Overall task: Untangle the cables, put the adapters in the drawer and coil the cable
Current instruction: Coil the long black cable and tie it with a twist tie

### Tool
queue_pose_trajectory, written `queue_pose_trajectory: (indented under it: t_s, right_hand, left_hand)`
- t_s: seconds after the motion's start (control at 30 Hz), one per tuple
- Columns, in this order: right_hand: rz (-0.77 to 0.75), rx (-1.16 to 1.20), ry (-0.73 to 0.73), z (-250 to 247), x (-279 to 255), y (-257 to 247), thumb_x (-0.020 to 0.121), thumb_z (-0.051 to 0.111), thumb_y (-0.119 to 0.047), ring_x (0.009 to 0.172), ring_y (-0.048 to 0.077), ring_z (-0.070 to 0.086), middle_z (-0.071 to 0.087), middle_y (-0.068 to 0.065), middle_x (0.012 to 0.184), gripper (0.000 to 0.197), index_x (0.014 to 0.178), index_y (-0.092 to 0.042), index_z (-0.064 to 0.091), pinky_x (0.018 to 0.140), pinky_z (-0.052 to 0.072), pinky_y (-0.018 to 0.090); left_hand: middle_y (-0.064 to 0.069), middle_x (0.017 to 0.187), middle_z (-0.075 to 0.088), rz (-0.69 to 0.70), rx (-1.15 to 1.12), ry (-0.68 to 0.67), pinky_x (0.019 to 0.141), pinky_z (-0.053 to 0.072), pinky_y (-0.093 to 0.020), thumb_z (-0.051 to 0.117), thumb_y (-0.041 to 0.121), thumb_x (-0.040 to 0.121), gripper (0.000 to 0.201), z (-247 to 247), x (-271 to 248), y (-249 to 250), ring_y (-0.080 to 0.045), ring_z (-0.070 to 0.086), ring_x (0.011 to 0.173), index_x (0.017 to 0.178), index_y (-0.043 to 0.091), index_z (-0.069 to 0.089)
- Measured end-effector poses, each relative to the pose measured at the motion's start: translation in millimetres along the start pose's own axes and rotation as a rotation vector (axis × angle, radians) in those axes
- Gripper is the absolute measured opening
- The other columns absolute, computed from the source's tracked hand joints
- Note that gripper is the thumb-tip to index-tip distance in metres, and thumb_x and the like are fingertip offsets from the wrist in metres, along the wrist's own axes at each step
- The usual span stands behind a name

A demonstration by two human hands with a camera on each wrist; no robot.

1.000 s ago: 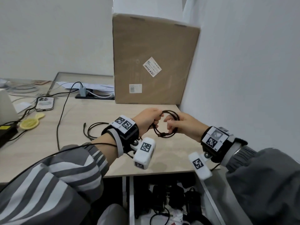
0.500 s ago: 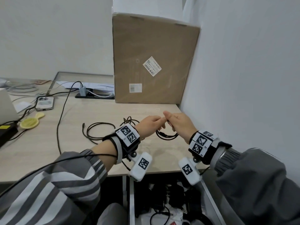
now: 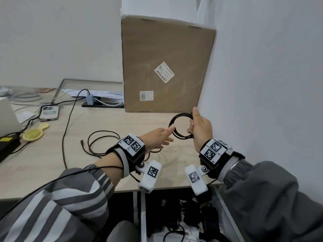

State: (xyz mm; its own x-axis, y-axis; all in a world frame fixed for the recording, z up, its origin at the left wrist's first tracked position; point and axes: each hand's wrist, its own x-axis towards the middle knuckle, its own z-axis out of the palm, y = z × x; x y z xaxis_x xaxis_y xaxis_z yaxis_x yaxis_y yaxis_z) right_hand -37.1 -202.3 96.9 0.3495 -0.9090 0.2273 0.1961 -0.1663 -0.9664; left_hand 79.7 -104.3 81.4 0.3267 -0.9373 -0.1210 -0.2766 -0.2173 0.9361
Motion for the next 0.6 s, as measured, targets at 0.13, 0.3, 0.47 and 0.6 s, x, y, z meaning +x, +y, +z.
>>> queue_pose_trajectory:
  t_s: [0.13,0.3,0.47,0.6]
  right_hand:
    - [0.056,0.145,0.009,7.2,-1.1,2.2,0.099,0.044,-0.042,0.045,0.012,0.020,0.024,-0.007,0.049,0.043,0.065,-0.018,0.033,0.048,0.034,0.021]
    - [0.142,0.266,-0.059,2.5,-5.1,9.5,0.100,0.036,-0.047,0.044,0.014,0.018,0.019,-0.001,0.051,0.048,0.062,-0.019,0.027,0.050,0.029,0.025]
    - [0.316,0.245,-0.242,-9.2,-5.4,11.6,0.101,0.029,-0.048,0.048,0.021,0.049,0.042,0.006,0.046,0.057,0.060,-0.011,0.042,0.063,0.047,0.032]
    - [0.248,-0.365,-0.411,-22.9,3.0,-13.5,0.097,0.028,-0.060,0.077,0.023,0.068,0.068,0.009,0.078,0.061,0.095,-0.008,0.060,0.081,0.052,0.036]
  left_hand:
    - [-0.001,0.103,0.068,0.088,-0.295,0.074,0.091,0.047,-0.031,0.034,0.047,0.100,0.041,15.0,7.4,4.5,-0.013,0.064,0.099,0.108,0.012,0.055]
    - [0.000,0.073,0.056,0.154,-0.489,0.209,0.071,0.048,-0.025,0.033,0.029,0.103,0.030,24.8,15.8,14.0,-0.014,0.059,0.070,0.084,0.014,0.050]
    - [-0.001,0.066,0.044,0.228,-0.151,0.329,0.059,0.041,-0.025,0.037,0.022,0.102,0.031,18.1,19.3,16.3,-0.017,0.046,0.058,0.072,0.014,0.043]
    - [-0.006,0.078,0.051,0.237,0.523,0.157,0.063,0.036,-0.031,0.038,0.026,0.102,0.026,7.7,15.2,22.8,-0.022,0.049,0.073,0.083,0.010,0.048]
